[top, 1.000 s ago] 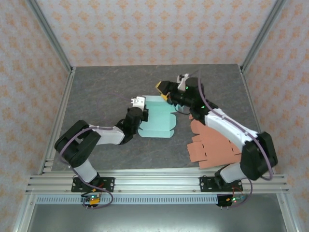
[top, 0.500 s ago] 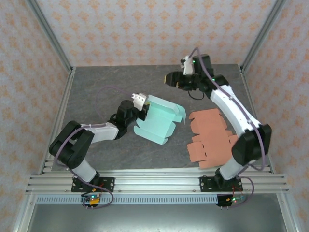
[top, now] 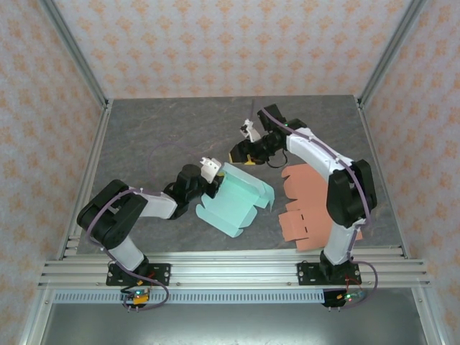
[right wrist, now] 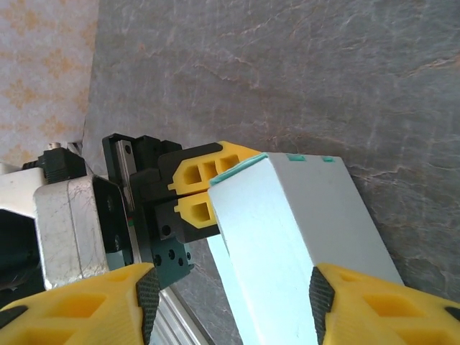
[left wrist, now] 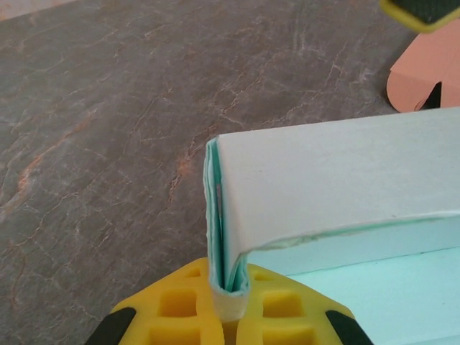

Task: Fold the paper box

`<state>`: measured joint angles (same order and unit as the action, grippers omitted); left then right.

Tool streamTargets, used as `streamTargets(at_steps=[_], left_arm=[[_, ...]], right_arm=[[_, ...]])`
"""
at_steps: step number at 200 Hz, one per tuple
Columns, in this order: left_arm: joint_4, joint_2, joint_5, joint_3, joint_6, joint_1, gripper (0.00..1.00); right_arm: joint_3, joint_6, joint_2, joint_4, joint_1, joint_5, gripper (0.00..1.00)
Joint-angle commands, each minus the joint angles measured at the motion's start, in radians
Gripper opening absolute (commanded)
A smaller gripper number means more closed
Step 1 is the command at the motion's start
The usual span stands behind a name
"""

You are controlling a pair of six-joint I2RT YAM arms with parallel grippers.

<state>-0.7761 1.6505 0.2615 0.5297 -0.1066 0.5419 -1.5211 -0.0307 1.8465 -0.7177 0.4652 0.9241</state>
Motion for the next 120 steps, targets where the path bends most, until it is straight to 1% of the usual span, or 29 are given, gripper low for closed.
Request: streamTargets(at_steps=[1,27,49,69,90,98,109,113,120], left_arm=[[-0.101,0.036,-0.049,-0.008,-0.025,0.002,0.04],[-0.177,0.085,-0.059,-0.019,-0.027,0.002,0.07],[-0.244,0.134,-0.075,-0.023,-0.02,0.002,0.13],[-0.277,0.164,-0.068,-0.018,0.0,0.003,0.19],[-0.289,0.188,-0.072,-0.008,-0.002,0.006,0.23],[-0.296,0.197,-0.078,-0.004,-0.002,0.006,0.23],[-0.298,0.206,-0.085,-0.001,-0.003,0.006,0.23],[-0.297,0.207,-0.087,0.001,-0.002,0.006,0.21],[-0.297,0.207,-0.09,0.001,0.001,0.006,0.16]], right_arm=[[-0.029,0.053,0.061,-0.016,0.022,0.017,0.56],[-0.019,0.056,0.099,0.002,0.034,-0.006,0.5],[-0.027,0.067,0.127,-0.012,0.041,-0.04,0.45],[-0.041,0.077,0.143,-0.043,0.052,-0.084,0.44],[-0.047,0.074,0.149,-0.065,0.054,-0.166,0.45],[-0.047,0.066,0.148,-0.067,0.054,-0.191,0.45],[-0.052,0.065,0.148,-0.076,0.054,-0.187,0.44],[-0.054,0.063,0.147,-0.078,0.053,-0.184,0.45],[-0.057,0.06,0.142,-0.081,0.053,-0.173,0.44]])
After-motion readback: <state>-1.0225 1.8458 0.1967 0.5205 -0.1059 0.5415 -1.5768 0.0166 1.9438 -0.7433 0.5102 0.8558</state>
